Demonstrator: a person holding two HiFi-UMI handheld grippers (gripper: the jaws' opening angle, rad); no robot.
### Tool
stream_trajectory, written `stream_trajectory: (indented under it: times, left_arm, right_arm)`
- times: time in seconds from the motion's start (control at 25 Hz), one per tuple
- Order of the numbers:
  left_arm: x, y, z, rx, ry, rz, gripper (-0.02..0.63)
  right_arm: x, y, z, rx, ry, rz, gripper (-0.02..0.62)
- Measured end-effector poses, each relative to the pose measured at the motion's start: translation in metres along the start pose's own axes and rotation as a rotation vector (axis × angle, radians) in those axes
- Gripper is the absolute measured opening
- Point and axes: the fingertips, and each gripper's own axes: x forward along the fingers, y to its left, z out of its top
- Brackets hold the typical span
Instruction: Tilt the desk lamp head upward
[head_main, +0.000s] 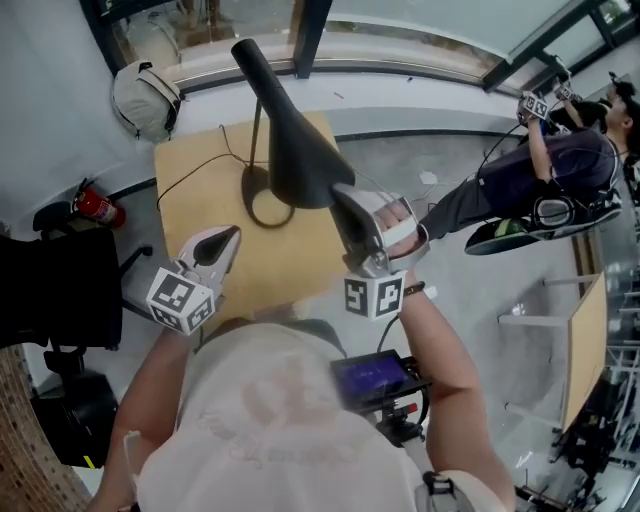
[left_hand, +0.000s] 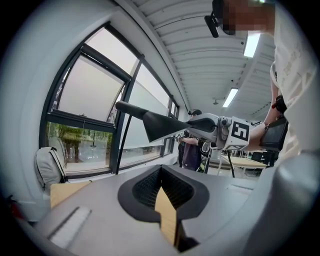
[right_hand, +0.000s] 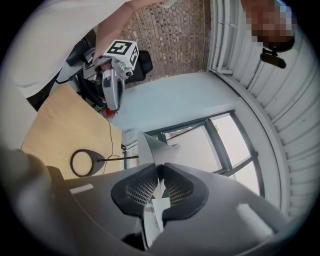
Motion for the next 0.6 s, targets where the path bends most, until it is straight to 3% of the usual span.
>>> stream_trajectory:
  times: [0.6]
  left_arm:
    - [-0.009, 0.009, 0.008, -0.028, -0.041, -0.037, 0.0]
  right_arm:
    - [0.001, -0.071, 0.026, -0.119, -0.017, 0.019, 0.018]
